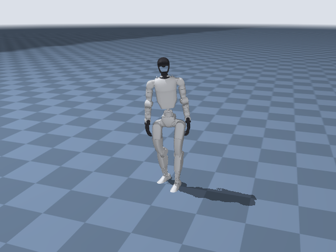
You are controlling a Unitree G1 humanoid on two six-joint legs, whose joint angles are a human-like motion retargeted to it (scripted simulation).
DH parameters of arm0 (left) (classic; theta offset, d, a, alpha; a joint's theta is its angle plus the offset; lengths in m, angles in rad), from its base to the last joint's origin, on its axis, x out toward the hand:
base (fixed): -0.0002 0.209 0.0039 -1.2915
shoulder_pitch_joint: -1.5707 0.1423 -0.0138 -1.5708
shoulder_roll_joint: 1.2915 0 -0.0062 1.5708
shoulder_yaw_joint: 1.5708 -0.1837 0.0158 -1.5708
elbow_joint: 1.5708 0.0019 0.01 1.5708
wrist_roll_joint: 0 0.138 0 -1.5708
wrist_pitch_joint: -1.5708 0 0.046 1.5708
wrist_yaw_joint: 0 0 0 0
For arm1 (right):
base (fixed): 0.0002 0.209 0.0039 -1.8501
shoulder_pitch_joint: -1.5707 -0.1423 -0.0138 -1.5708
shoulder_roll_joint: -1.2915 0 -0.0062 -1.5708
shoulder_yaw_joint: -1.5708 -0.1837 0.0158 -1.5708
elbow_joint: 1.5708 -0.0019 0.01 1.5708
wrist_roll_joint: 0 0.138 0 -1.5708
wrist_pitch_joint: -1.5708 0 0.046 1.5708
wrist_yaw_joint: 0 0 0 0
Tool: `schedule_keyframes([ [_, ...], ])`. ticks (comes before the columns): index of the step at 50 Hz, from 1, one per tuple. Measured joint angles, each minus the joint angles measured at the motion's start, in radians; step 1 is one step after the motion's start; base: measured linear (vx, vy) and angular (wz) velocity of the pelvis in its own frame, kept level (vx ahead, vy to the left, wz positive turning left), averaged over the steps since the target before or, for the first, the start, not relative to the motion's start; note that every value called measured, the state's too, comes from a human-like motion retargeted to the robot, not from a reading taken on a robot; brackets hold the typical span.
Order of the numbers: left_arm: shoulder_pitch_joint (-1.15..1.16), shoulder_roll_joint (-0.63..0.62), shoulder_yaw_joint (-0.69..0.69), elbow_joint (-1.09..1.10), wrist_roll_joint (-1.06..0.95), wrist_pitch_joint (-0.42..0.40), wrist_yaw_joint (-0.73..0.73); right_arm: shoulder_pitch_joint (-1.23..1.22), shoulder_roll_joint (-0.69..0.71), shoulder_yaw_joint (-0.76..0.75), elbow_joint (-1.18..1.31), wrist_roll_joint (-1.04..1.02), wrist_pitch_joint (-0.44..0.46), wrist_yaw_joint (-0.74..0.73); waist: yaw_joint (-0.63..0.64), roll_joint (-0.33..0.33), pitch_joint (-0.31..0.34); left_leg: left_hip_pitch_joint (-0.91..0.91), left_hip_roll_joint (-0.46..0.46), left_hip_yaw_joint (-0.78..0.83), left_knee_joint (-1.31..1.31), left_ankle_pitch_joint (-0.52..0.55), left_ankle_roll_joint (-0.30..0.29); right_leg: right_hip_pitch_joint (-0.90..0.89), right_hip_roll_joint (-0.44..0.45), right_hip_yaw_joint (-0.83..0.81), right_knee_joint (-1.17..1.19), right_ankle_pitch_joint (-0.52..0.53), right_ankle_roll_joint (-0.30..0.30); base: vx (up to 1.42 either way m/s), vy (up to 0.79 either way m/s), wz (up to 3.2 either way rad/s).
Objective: Upper body actions
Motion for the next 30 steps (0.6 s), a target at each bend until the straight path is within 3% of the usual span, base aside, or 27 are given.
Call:
schedule_keyframes([
  [18, 0.050, 0.001, 0.075, 0.097, -0.014, 0.023, 0.076, -0.034, 0.013, -0.011, -0.068, 0.018, -0.024, 0.001, 0.243, -0.028, 0.032, -0.082, -0.063, -0.133, -0.029, 0.094, -0.176, 0.100, -0.002, -0.409, 0.010, -0.116, 0.066, -0.01, 0.17, 1.27],
  [30, 0.077, -0.031, 0.103, 0.124, -0.042, 0.028, 0.092, -0.058, 0.061, 0.004, -0.117, -0.001, -0.035, 0.013, 0.348, -0.040, 0.050, -0.093, -0.080, -0.175, -0.033, 0.094, -0.211, 0.132, 0.000, -0.543, 0.025, -0.134, 0.096, -0.02, 0.01, 0.50],
])
